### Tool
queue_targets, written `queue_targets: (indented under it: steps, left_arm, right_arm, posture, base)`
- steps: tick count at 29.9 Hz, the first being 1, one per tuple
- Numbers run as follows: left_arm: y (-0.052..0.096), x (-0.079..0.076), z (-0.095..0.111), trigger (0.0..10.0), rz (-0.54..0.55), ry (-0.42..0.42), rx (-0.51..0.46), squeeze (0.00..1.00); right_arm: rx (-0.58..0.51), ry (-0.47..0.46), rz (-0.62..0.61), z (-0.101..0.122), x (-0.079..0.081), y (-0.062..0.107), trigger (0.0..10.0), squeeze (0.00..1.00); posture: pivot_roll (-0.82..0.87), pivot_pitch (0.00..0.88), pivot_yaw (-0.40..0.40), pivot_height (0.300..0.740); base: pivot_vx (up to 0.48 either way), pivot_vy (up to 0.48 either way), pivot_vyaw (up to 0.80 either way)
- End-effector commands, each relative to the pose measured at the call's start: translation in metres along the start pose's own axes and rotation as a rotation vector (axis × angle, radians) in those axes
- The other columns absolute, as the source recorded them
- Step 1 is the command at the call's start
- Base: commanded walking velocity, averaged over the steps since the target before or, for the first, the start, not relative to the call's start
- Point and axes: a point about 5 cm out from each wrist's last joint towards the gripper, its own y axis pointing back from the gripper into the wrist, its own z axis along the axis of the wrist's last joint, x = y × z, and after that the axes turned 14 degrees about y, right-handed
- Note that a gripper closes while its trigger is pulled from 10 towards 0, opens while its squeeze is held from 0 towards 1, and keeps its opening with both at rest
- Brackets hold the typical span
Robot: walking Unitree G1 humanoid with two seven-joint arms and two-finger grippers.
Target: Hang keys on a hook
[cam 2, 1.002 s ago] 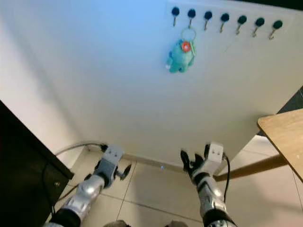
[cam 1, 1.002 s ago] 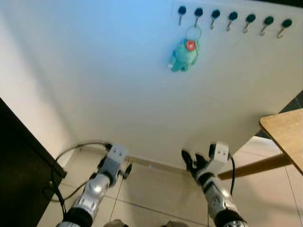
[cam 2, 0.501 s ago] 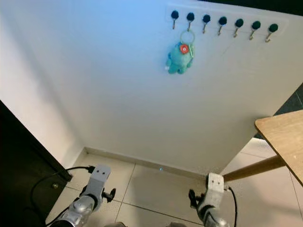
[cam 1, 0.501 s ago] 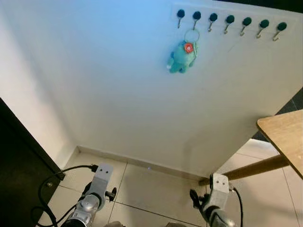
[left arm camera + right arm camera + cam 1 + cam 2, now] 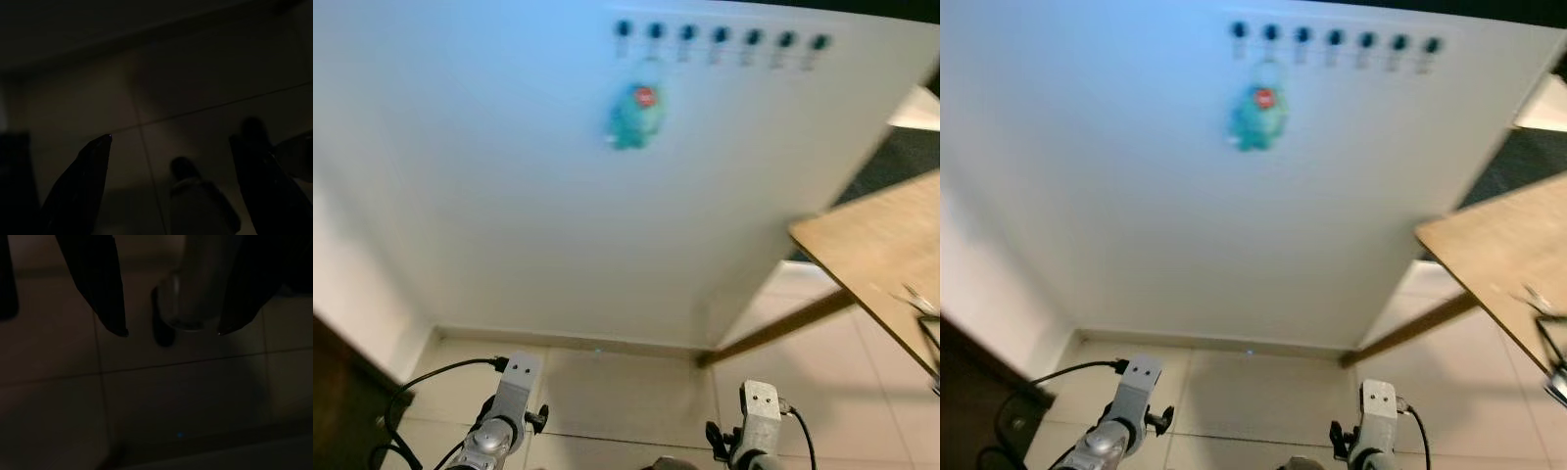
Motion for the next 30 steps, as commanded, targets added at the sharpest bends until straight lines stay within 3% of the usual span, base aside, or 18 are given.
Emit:
queue_targets:
  steps: [1,9,19,22,30]
  left_arm:
    - [0.002,0.004,-0.003,10.0,0.007,0.016,-0.005,0.00]
    - [0.002,0.005,-0.003,10.0,0.002,0.012,-0.011,0.00]
    - [0.003,0.010,-0.003,10.0,0.032,0.067,-0.025,0.00]
    - [0.003,0.011,-0.002,10.0,0.043,0.021,-0.024,0.00]
    - [0.003,0.012,0.000,10.0,0.045,0.055,-0.058,0.00]
  right_arm:
    - [0.012,0.006,0.002,-0.004,-0.001,0.001,10.0,0.00]
    - [-0.001,0.028,0.022,0.001,0.002,-0.001,10.0,0.00]
    - [0.005,0.086,0.064,0.003,0.006,-0.002,10.0,0.00]
    - [0.002,0.087,0.068,0.004,0.007,-0.002,10.0,0.00]
    - [0.005,0.121,0.086,0.008,0.008,-0.004,10.0,0.00]
  posture:
    - [0.07,0.016,-0.039,0.740]
    - [0.07,0.021,-0.028,0.740]
    - [0.07,0.013,-0.043,0.740]
    - [0.08,0.015,-0.052,0.740]
    - [0.08,0.010,-0.055,0.740]
  base:
    - [0.000,0.000,-0.80]
    - [0.000,0.000,-0.80]
    - [0.000,0.000,-0.80]
    - [0.000,0.000,-0.80]
    - [0.000,0.000,-0.80]
